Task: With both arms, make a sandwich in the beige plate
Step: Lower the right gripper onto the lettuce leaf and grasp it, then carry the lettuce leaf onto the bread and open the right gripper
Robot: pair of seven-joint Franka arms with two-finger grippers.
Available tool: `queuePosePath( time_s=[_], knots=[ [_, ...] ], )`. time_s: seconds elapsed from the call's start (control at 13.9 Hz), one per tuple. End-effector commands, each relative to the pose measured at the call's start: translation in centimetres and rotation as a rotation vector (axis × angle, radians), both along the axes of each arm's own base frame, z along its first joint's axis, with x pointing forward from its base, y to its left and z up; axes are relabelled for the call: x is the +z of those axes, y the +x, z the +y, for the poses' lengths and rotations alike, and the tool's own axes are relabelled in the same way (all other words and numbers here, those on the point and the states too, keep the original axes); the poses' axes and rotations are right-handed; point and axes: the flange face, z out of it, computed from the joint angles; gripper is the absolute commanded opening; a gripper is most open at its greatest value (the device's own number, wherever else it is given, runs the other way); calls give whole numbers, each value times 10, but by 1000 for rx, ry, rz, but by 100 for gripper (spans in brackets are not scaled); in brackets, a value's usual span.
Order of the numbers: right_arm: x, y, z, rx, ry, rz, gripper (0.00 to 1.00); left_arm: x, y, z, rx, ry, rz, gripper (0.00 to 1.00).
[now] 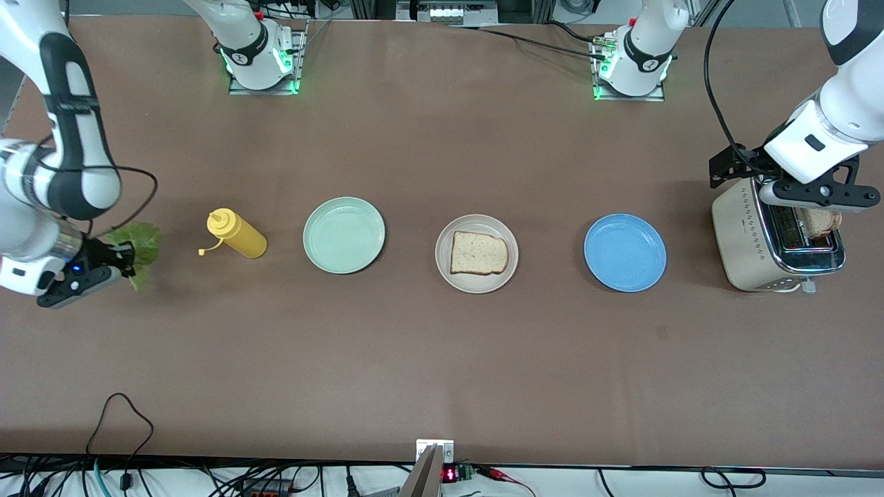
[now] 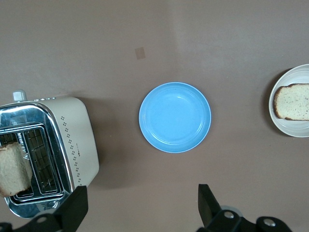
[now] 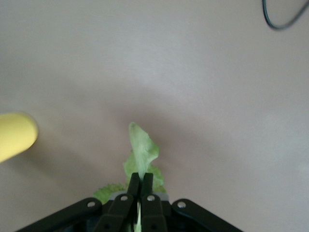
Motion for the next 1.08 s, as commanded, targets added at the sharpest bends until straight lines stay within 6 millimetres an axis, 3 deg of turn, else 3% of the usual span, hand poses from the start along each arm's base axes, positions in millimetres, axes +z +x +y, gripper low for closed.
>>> queuePosePath(
  time_s=[0.0,0.22,0.5,0.65,0.86,1.01],
  knots=[
    [58,6,31,160,12,55,0,4,0,1,-14,-15,3,100],
    [112,14,86,405,33,59,0,3,0,1,-14,-15,3,100],
    [145,13,171,643,138,3,0,3,0,1,-14,-16,3,100],
    [148,11,218,733,220,-29,0,3,0,1,-14,-15,3,100],
    [152,-4,320,847,305,-74,0,3,0,1,-14,-15,3,100],
    [126,-6,380,854,349,-93,0,3,0,1,-14,-16,3,100]
  ],
)
